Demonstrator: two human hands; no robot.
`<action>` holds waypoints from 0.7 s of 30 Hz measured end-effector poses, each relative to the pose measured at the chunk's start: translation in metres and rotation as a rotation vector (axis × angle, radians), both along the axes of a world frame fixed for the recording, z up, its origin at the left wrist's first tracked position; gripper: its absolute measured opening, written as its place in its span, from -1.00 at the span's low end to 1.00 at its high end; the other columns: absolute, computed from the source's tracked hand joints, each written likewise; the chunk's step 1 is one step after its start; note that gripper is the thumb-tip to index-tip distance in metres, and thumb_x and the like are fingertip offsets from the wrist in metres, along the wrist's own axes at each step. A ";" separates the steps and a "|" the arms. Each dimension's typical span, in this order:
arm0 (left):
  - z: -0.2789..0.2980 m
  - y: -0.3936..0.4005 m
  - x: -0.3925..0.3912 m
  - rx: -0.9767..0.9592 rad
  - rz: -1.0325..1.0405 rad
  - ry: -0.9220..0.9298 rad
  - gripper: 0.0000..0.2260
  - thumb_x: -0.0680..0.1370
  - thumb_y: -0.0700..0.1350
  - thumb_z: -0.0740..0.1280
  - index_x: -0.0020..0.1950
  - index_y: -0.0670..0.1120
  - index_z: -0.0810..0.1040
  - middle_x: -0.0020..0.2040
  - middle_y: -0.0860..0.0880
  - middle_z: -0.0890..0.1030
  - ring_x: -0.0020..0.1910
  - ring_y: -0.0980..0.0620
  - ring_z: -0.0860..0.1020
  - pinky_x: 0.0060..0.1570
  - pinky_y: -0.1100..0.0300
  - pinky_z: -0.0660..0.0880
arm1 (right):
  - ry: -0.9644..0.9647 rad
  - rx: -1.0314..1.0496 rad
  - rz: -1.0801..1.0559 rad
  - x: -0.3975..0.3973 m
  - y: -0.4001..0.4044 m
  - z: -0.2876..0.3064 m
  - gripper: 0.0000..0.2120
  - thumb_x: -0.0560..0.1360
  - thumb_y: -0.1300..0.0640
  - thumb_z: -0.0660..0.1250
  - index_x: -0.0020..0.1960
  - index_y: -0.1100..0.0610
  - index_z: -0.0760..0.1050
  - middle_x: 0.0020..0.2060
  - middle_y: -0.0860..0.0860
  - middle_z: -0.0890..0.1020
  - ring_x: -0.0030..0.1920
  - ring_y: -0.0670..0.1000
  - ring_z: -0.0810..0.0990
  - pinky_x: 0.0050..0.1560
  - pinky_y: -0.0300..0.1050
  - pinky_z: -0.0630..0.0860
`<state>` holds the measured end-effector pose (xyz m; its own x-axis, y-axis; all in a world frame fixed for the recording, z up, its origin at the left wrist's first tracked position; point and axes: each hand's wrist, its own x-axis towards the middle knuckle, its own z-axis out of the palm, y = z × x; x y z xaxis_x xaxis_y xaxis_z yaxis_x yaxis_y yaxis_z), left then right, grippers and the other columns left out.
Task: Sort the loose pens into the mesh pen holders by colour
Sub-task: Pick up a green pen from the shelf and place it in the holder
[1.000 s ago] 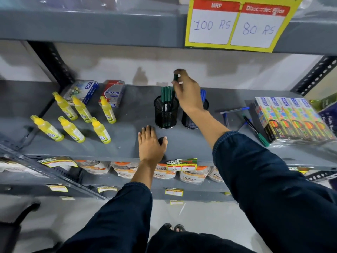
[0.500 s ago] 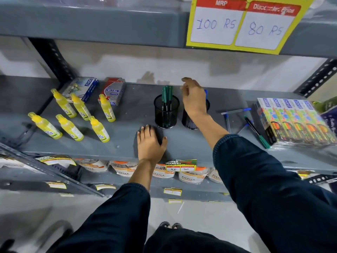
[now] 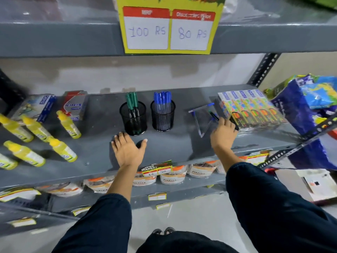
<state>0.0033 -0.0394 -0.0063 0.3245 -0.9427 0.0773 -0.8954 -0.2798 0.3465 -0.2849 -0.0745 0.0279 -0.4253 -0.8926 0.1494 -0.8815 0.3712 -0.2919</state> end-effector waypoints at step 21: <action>-0.002 0.002 0.001 -0.031 -0.023 -0.004 -0.41 0.52 0.13 0.20 0.36 -0.29 0.28 0.39 -0.29 0.35 0.42 -0.26 0.24 0.45 -0.17 0.09 | -0.602 -0.609 0.106 0.022 -0.023 0.084 -0.75 0.48 0.26 0.32 0.15 0.12 0.45 -0.10 0.12 0.69 -0.18 0.03 0.60 -0.12 -0.23 0.48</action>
<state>0.0038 -0.0370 -0.0084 0.3021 -0.9471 0.1084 -0.9030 -0.2479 0.3508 -0.2626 -0.0978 0.1120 -0.5045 -0.7698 0.3910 -0.5340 -0.0777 -0.8419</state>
